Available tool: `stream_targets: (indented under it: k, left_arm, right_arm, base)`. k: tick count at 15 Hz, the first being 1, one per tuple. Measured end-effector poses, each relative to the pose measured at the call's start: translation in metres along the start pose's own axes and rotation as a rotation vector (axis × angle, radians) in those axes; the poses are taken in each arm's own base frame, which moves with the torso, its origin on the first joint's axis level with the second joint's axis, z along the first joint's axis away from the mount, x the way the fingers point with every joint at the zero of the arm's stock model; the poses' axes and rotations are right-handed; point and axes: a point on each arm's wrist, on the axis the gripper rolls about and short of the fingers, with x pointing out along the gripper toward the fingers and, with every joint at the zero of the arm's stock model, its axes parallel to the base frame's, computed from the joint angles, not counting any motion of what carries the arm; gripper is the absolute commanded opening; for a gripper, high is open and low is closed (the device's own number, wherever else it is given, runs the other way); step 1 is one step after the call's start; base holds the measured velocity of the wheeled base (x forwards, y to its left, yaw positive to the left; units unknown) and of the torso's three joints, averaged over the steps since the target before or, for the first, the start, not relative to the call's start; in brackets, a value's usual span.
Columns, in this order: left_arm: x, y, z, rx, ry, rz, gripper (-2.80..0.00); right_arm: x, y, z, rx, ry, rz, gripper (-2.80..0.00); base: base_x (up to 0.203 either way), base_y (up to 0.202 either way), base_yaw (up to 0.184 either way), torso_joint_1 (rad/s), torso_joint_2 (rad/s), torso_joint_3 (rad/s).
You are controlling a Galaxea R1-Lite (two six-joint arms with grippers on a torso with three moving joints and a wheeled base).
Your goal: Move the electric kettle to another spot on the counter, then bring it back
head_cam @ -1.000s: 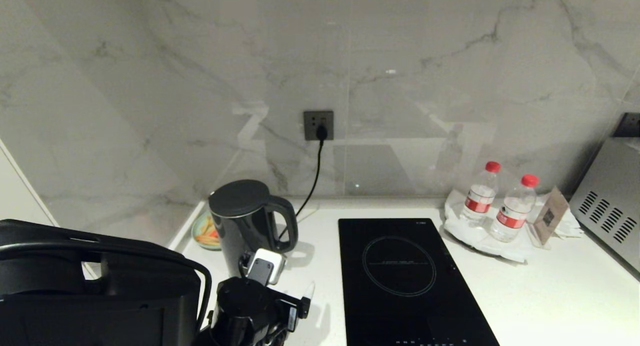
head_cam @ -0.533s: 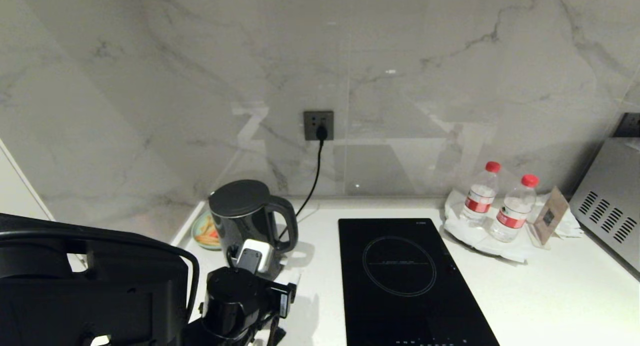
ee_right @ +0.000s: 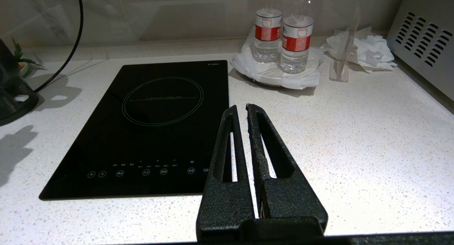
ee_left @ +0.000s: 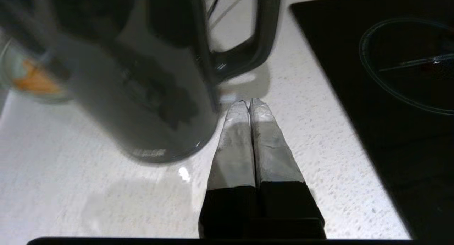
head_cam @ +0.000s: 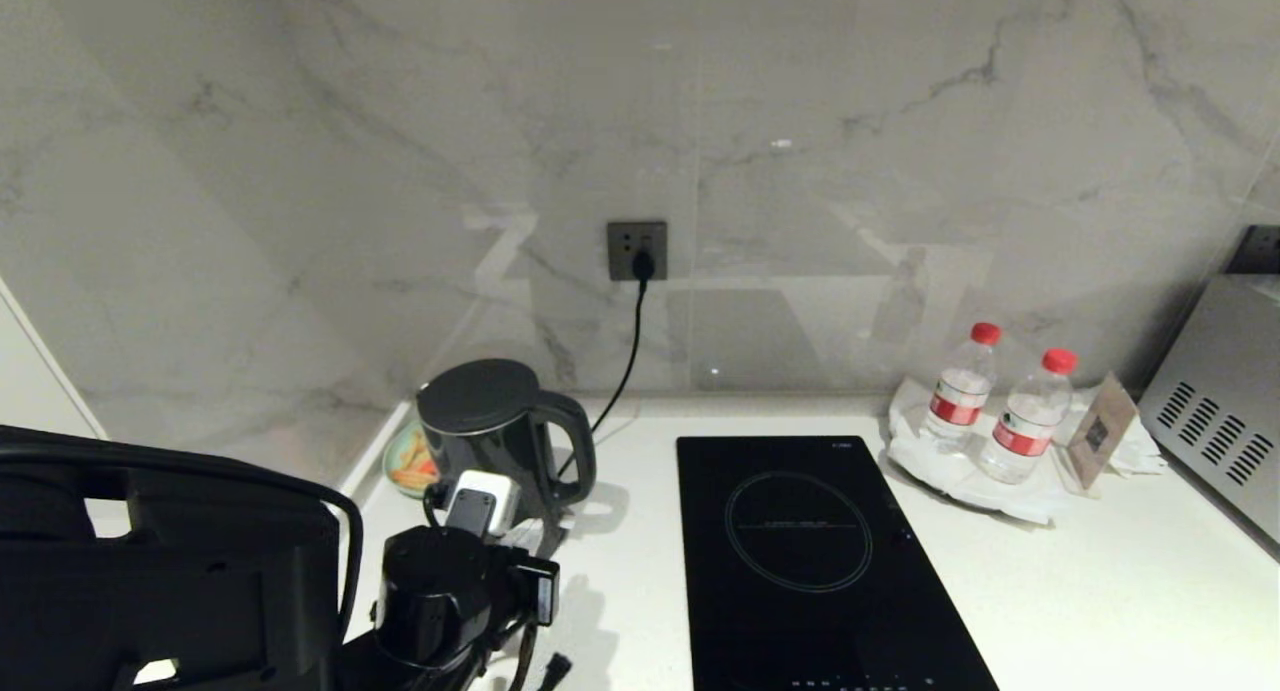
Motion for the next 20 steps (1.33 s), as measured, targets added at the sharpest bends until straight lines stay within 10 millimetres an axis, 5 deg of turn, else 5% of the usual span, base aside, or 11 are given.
stream_targets:
  k: [4,9,15,17,20]
  left_arm:
    - [-0.029,0.021,0.009,-0.018,0.002,0.031,-2.80]
    - [-0.070,0.052,0.061,-0.039,-0.142,0.087,-2.80]
    - [-0.180,0.097,0.131,-0.108,-0.258,0.217,-2.80]
    - [-0.219,0.119,0.133,-0.135,-0.242,0.383,-2.80]
    - [-0.273,0.125,0.113,-0.139,-0.265,0.475,-2.80]
  right_arm:
    - [0.000,0.000,0.000,0.001,0.000,0.000,-2.80]
    - [0.000,0.000,0.000,0.000,0.000,0.001,-2.80]
    - [0.000,0.000,0.000,0.000,0.000,0.000,-2.80]
    - [0.000,0.000,0.000,0.000,0.000,0.001,-2.80]
    - [0.000,0.000,0.000,0.000,0.000,0.001,-2.80]
  base:
    - [0.000,0.000,0.000,0.000,0.00,0.000]
    - [0.000,0.000,0.000,0.000,0.00,0.000]
    - [0.000,0.000,0.000,0.000,0.00,0.000]
    - [0.000,0.000,0.000,0.000,0.00,0.000]
    - [0.000,0.000,0.000,0.000,0.00,0.000]
